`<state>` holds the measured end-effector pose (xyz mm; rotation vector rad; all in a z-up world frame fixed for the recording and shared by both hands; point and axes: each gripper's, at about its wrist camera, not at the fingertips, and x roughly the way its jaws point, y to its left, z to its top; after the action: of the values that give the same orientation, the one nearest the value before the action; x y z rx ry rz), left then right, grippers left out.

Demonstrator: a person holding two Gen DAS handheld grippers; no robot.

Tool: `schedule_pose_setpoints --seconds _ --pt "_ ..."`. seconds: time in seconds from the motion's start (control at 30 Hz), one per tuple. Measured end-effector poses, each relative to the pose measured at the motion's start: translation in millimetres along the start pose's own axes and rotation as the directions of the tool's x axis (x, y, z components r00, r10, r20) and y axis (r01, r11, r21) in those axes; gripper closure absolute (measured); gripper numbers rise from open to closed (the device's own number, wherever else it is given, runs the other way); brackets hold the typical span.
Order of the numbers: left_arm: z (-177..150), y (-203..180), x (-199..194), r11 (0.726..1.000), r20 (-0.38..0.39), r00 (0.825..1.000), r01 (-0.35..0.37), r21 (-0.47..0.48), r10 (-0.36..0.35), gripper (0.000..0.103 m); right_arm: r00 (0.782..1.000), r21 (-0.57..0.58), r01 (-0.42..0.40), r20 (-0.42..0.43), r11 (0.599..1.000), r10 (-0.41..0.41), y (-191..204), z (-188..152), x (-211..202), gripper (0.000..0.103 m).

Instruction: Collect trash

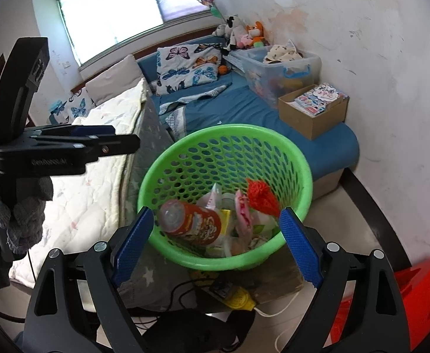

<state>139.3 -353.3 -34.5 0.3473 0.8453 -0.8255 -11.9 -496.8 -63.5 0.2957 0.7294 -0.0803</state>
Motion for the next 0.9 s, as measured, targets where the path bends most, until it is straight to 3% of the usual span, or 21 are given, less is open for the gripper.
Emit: schedule_pose_setpoints --seconds 0.37,0.9 --pt "-35.4 39.6 -64.9 0.993 0.079 0.992 -0.094 -0.07 0.1 0.011 1.0 -0.037 -0.019 -0.012 0.999 0.019 45.0 -3.8 -7.9 0.006" --pt "-102.2 95.0 -146.8 0.943 0.103 0.953 -0.259 -0.21 0.285 0.007 0.996 -0.168 -0.071 -0.059 0.983 0.062 131.0 -3.6 -5.0 0.004"
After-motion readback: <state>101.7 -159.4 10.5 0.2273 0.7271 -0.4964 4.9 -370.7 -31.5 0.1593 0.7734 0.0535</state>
